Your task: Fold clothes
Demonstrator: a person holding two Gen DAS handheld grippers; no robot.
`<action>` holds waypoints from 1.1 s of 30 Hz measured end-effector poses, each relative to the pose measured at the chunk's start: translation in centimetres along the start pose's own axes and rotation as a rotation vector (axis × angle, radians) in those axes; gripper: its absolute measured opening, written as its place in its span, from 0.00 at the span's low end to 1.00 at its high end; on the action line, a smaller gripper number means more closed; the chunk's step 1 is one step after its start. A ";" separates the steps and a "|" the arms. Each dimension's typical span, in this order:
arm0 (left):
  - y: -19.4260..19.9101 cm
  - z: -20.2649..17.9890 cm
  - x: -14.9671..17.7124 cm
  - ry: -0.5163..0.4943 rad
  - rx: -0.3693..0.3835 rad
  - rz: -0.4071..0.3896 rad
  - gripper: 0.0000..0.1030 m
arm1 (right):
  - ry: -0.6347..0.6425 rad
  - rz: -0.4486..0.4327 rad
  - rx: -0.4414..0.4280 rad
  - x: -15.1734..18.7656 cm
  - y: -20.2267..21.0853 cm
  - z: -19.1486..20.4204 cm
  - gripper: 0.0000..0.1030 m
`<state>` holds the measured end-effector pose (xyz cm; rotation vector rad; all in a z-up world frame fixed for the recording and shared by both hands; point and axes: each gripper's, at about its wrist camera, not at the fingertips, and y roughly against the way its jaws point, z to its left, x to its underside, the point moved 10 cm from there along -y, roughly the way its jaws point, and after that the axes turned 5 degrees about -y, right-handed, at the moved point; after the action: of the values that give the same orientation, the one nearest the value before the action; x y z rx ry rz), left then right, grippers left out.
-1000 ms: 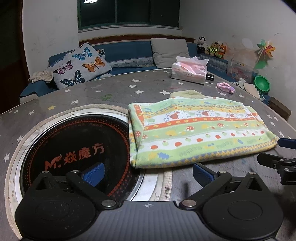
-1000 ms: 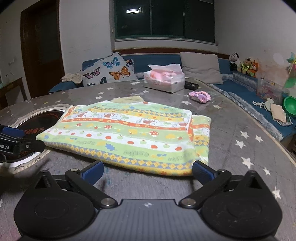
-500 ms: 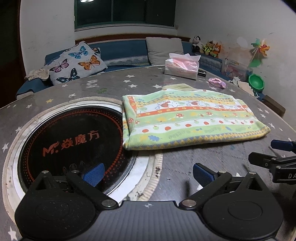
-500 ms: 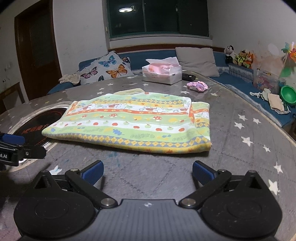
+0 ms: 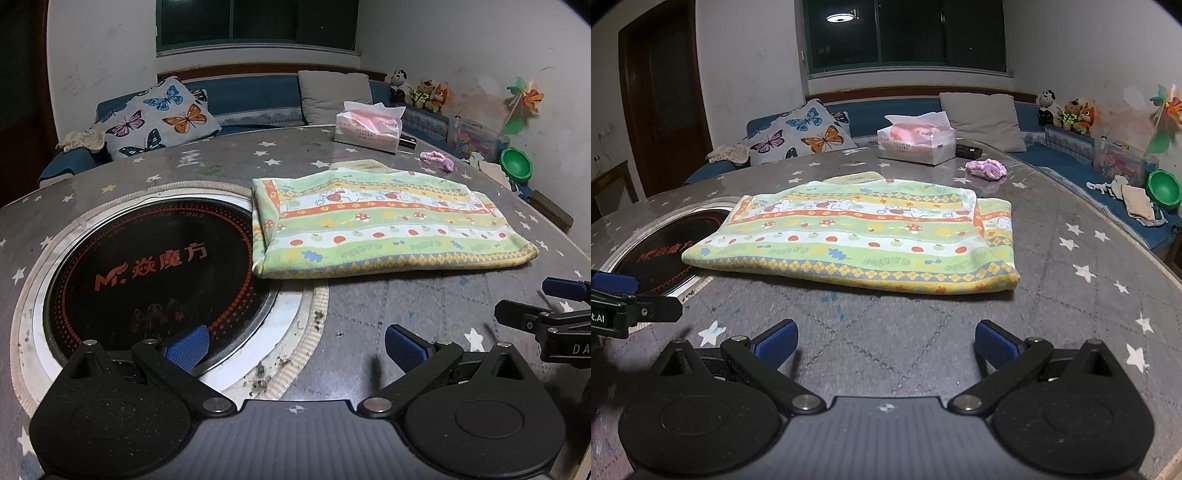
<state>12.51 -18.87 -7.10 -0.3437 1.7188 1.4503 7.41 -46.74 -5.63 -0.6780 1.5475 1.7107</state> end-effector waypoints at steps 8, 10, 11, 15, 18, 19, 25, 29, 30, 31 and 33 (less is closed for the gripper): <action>0.4 -0.7 0.3 -0.005 0.003 0.003 1.00 | -0.011 0.006 0.009 0.2 -0.2 0.0 1.00; 0.5 -0.9 0.4 -0.007 0.003 0.005 1.00 | -0.011 0.007 0.012 0.2 -0.2 0.0 1.00; 0.5 -1.0 0.5 -0.008 0.003 0.007 1.00 | -0.011 0.007 0.013 0.3 -0.2 -0.1 1.00; 0.5 -1.4 0.7 -0.014 0.010 0.013 1.00 | -0.011 0.007 0.019 0.3 -0.2 -0.1 1.00; 0.5 -1.6 0.8 -0.015 0.018 0.015 1.00 | -0.010 0.008 0.023 0.3 -0.3 -0.1 1.00; 0.5 -1.7 0.8 -0.015 0.020 0.015 1.00 | -0.010 0.008 0.024 0.3 -0.3 -0.1 1.00; 0.3 -1.7 1.1 -0.011 0.023 0.026 1.00 | -0.004 0.010 0.033 0.4 -0.4 -0.1 1.00; 0.0 -1.9 1.4 -0.012 0.030 0.038 1.00 | 0.005 0.012 0.039 0.5 -0.5 0.0 1.00; -0.1 -1.9 1.5 -0.013 0.031 0.042 1.00 | 0.007 0.012 0.041 0.5 -0.5 0.0 1.00; -0.1 -1.9 1.6 -0.014 0.033 0.046 1.00 | 0.011 0.013 0.044 0.5 -0.5 0.0 1.00; -0.2 -2.0 1.6 -0.020 0.029 0.046 1.00 | 0.024 0.018 0.051 0.6 -0.6 0.1 1.00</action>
<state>10.76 -20.27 -8.46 -0.2748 1.7397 1.4558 7.55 -46.50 -6.45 -0.6622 1.6129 1.6756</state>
